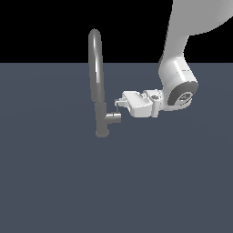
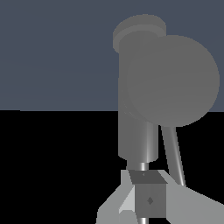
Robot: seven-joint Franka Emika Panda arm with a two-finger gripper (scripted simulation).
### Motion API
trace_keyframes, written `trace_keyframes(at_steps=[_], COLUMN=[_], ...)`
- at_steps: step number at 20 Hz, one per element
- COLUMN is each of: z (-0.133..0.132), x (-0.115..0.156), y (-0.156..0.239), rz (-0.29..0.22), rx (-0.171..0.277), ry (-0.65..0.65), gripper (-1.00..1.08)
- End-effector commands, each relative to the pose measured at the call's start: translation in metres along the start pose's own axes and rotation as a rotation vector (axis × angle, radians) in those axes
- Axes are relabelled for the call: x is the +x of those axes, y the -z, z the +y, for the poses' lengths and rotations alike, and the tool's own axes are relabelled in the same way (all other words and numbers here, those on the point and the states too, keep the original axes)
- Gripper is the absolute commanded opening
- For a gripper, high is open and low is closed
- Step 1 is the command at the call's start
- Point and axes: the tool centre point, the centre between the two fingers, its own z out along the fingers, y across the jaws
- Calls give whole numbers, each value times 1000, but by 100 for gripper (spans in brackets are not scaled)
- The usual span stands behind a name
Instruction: Turn on the faucet by rotating a designated handle.
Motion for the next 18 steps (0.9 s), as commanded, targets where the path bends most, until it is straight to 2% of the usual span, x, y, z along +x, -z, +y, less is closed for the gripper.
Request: trace_keyframes(at_steps=[1,7,9,18], z=[10,28,21,57], x=[0,0,-3,17], y=[0,0,0,0], rz=[-4,-5,0,-5], rx=[-5,-6,-2,-6], ry=[-5,-5,6,-4], gripper=[-100,-100,-100,-100])
